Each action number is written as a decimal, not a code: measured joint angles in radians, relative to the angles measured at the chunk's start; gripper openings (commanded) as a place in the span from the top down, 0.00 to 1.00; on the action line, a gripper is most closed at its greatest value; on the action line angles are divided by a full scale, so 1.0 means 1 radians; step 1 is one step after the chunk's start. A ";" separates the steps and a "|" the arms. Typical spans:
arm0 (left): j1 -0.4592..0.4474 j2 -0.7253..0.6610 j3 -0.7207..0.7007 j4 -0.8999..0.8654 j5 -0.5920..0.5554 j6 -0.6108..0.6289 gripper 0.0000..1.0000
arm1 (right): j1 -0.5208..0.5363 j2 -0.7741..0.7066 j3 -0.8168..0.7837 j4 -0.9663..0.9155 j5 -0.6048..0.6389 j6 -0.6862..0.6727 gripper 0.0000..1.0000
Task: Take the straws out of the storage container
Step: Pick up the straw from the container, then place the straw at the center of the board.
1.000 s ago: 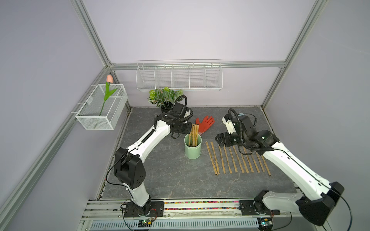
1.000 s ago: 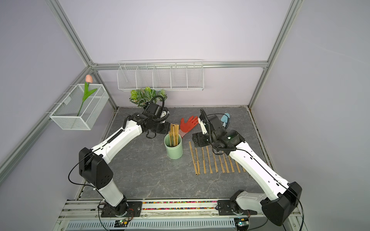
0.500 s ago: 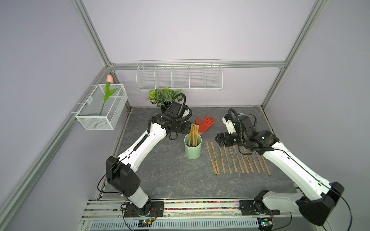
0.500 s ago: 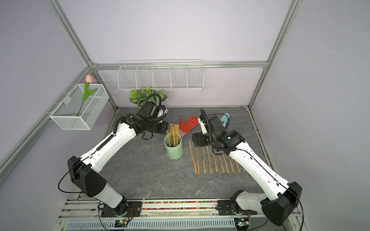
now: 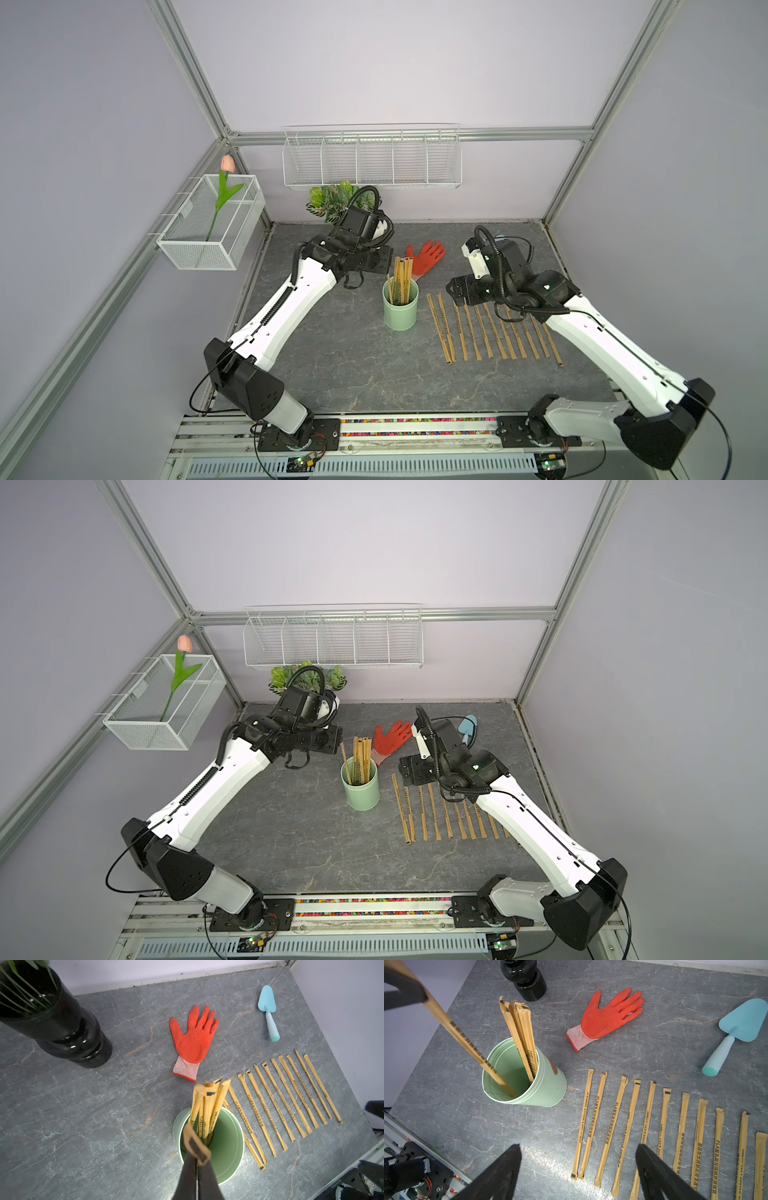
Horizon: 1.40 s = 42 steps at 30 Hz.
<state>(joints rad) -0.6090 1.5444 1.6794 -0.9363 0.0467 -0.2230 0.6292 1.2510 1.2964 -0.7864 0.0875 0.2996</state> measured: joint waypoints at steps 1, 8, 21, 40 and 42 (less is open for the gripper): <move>0.000 -0.003 0.015 -0.005 -0.003 0.000 0.97 | 0.000 -0.001 -0.002 -0.001 0.000 0.000 0.11; 0.000 -0.004 0.175 -0.051 -0.019 0.018 0.98 | 0.000 -0.004 -0.010 0.000 0.000 0.000 0.11; 0.000 0.032 0.519 -0.299 -0.097 0.040 0.98 | 0.000 -0.025 -0.010 -0.001 0.001 0.000 0.11; 0.002 0.177 0.441 -0.555 -0.189 0.006 0.99 | 0.000 -0.043 -0.051 -0.003 -0.006 0.000 0.11; 0.007 0.204 0.427 -0.559 -0.191 -0.002 0.99 | 0.000 -0.043 -0.062 -0.003 -0.007 0.000 0.11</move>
<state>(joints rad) -0.6022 1.7489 2.1067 -1.4952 -0.1444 -0.2253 0.6292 1.2079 1.2343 -0.7898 0.0807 0.2993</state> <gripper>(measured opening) 0.042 0.891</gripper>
